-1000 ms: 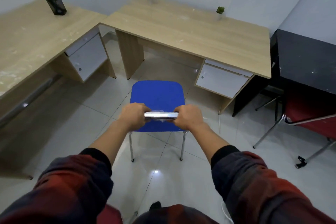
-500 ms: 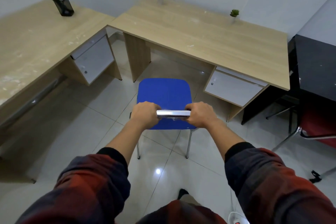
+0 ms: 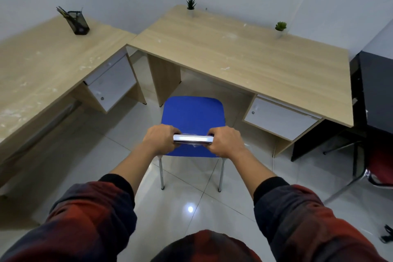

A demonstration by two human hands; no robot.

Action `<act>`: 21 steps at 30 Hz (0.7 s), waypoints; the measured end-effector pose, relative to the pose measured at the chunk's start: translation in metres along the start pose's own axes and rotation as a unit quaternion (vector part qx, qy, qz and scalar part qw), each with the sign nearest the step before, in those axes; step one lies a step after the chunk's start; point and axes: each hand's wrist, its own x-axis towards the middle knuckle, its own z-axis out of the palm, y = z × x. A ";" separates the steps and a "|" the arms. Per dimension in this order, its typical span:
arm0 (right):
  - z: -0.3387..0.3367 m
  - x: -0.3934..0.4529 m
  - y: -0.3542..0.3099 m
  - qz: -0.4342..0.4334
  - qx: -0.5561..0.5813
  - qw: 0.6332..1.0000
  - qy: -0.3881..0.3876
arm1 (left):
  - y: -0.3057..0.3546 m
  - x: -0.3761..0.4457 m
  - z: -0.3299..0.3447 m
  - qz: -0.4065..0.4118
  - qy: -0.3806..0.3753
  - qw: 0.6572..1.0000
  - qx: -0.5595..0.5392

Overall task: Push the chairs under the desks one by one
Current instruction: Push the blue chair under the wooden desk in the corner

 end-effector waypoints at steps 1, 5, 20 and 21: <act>-0.005 0.006 0.004 -0.003 0.000 1.000 -0.002 | 0.002 0.006 -0.002 -0.007 0.006 1.000 -0.004; -0.016 0.027 0.023 0.002 -0.002 1.000 -0.001 | 0.011 0.029 -0.005 -0.011 0.036 0.999 0.006; -0.005 0.093 0.001 0.072 0.014 0.997 0.022 | -0.040 0.089 -0.035 0.025 0.017 0.999 0.024; -0.005 0.099 0.000 0.081 0.013 0.996 0.017 | -0.044 0.095 -0.038 0.029 0.018 0.999 0.027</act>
